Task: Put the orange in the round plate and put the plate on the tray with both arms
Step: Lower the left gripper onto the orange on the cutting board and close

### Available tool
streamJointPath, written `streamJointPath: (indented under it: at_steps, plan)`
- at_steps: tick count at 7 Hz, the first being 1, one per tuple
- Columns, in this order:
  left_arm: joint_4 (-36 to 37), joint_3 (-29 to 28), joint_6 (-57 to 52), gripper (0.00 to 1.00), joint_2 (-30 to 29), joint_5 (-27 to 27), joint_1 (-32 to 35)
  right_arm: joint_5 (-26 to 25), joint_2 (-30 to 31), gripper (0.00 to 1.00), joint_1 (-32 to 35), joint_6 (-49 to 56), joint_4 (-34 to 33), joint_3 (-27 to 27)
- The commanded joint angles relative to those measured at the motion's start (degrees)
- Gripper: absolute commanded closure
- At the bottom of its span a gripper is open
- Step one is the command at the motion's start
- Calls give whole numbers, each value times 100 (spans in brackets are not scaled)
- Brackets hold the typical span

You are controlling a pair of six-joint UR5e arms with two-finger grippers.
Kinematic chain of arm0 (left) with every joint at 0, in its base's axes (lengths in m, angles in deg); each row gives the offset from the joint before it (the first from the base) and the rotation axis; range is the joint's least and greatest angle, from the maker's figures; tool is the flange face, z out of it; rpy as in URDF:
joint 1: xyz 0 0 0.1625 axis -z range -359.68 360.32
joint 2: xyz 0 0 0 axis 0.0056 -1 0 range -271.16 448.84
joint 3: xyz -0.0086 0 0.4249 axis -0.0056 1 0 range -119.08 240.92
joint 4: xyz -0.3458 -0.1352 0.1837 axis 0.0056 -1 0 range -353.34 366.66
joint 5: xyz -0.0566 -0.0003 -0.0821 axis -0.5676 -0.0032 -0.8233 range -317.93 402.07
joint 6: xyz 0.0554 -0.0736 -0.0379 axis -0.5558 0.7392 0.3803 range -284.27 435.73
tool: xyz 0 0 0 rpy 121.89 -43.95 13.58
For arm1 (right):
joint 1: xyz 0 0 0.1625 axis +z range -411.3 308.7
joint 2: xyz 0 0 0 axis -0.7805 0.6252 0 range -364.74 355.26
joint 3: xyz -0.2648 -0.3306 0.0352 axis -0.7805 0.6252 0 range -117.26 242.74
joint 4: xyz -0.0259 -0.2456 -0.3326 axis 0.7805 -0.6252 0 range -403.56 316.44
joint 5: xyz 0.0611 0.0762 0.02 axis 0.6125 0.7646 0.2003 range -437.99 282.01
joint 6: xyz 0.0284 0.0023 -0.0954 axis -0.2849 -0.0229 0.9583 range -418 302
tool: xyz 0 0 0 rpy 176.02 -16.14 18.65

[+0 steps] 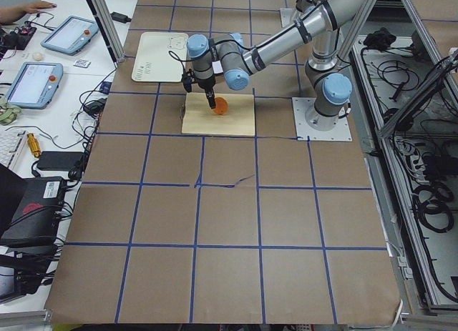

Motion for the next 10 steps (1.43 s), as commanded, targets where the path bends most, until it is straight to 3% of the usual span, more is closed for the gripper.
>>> streamJointPath:
  at_steps: [1,5,6,7,8,10]
  plan:
    - [51,10,-53,0,-240,-46,-1,2,-9,0,0,0,-4,0]
    - [51,176,-36,0,-399,-20,-18,2,-9,0,-78,9,31,-9]
    - [43,168,-97,28,-399,137,-18,11,0,0,-175,26,84,-9]
    - [-18,177,-89,76,-408,191,-18,11,0,0,-193,26,93,-9]
    - [-10,142,-89,100,-399,191,-18,11,0,0,-193,26,93,-9]
    - [-89,-417,24,100,-294,122,-1,20,0,0,-193,26,93,-9]
